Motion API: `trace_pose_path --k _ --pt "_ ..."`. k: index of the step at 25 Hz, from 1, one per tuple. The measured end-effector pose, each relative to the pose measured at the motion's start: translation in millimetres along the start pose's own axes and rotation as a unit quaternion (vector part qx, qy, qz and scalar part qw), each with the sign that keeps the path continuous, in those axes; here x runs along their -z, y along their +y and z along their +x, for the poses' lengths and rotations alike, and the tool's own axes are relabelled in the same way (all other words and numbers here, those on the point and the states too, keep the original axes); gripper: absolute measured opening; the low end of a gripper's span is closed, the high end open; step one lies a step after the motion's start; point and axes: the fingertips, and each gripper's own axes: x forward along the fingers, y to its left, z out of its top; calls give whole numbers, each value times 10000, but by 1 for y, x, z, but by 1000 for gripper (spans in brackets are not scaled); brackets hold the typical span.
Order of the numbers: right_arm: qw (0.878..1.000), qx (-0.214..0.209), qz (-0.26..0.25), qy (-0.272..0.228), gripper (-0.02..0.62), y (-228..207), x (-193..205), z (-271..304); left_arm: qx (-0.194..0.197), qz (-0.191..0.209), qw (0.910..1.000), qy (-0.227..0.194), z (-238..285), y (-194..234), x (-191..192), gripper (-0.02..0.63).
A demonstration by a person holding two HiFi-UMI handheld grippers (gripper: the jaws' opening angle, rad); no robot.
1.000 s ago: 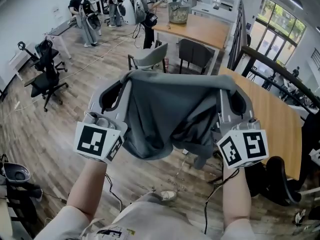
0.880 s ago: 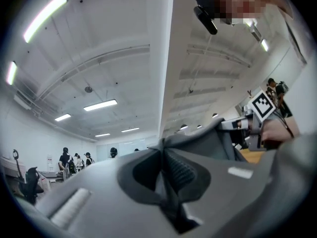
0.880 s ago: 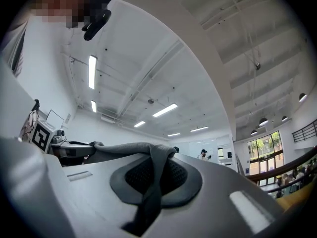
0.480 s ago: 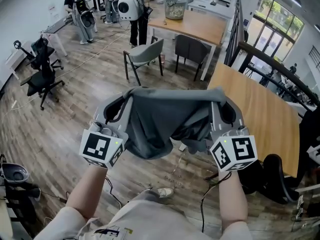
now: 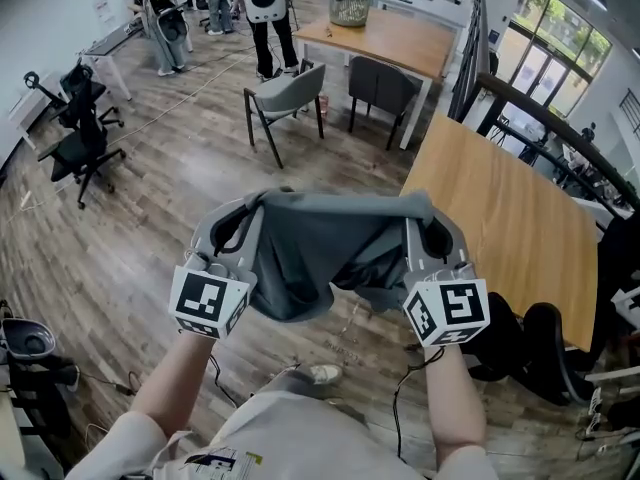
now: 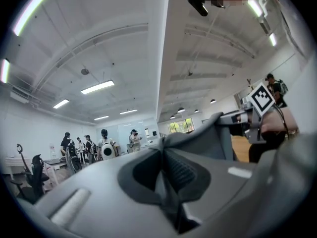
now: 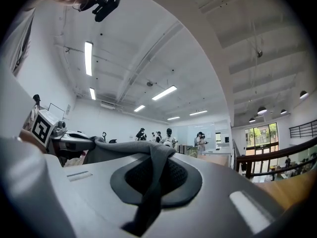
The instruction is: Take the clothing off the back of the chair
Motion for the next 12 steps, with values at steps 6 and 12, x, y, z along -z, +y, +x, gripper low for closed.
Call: trace_pose_path --k 6,12 --pt "9993 -69 225 289 11 -1 33 -5 53 -98 9994 330 -3 -13 29 11" --pt "9983 -85 346 457 11 -3 55 -13 87 -148 9985 518 -2 -26 49 11"
